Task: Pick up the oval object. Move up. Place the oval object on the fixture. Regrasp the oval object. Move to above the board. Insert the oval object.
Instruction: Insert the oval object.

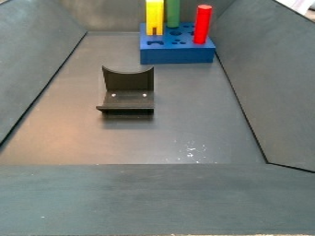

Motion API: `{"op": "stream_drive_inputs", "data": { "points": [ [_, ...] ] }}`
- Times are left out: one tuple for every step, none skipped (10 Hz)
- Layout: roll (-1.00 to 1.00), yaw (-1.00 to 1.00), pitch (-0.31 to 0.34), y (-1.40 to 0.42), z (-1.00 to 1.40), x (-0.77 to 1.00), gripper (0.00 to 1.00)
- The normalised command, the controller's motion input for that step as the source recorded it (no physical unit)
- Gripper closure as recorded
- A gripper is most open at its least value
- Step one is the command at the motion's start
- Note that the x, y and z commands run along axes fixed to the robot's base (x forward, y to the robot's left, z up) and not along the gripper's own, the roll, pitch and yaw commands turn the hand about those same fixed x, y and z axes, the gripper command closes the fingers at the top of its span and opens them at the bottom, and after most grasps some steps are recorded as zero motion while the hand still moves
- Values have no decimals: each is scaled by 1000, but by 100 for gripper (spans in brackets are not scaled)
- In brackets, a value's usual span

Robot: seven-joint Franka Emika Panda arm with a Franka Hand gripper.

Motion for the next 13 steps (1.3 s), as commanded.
{"op": "stream_drive_inputs", "data": {
  "points": [
    [90,97,19,-29,-654,-234,100],
    [37,160,0,-126,-631,-94,100],
    [0,229,-29,-217,-566,120,100],
    [0,180,-66,-214,-483,283,100],
    [-13,260,-47,0,-411,511,100],
    [-19,94,-33,109,-389,446,100],
    [0,0,-33,169,-431,189,100],
    [71,-46,-4,0,-580,0,100],
    [117,-109,-33,-40,-706,0,100],
    [174,-103,-34,-120,-766,0,100],
    [66,-106,-33,0,-266,-9,100],
    [0,0,30,0,0,17,100],
    [0,0,9,0,0,0,100]
  ]
}}
